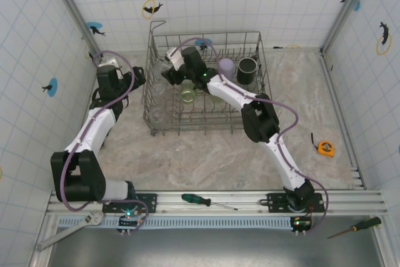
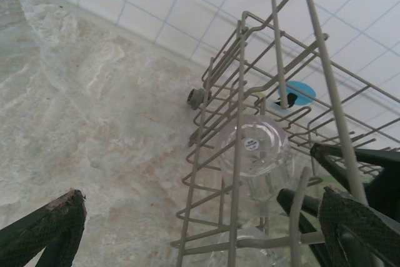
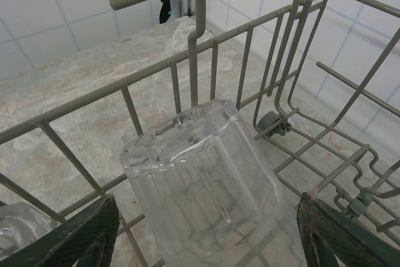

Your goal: Load the cups into the dish rack

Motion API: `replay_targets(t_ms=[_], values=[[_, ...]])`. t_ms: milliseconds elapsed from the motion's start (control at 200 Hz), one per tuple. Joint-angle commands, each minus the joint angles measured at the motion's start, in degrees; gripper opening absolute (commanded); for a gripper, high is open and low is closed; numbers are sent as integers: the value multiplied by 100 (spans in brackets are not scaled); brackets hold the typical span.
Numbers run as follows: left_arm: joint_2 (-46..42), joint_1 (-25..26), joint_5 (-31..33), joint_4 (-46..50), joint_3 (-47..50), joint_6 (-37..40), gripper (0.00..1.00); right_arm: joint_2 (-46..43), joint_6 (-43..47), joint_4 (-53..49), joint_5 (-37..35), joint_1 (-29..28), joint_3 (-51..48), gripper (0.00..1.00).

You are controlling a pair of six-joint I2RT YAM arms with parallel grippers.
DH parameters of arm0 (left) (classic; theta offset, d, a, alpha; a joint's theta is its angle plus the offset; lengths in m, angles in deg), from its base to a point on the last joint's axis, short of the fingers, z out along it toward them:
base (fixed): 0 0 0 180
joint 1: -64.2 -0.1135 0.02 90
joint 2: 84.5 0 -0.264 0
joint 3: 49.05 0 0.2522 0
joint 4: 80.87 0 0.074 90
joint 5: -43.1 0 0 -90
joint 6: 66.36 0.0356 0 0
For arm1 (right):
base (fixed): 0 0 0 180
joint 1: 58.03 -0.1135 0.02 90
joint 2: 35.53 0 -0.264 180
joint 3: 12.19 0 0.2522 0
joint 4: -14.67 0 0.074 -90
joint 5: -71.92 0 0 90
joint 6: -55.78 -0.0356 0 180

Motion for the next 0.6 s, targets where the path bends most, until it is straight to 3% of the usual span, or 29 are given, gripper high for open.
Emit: replay_targets(t_ms=[0,245,596], values=[[193,160,-631,154,-52,18,98,227,229,39,108,-3,351,77],[429,385,-899,128,-50,10,98,533,350,19,167,-34,657,76],[612,1099,-1078,92,-211,102,98,553,751,-295,14,-96,653,78]])
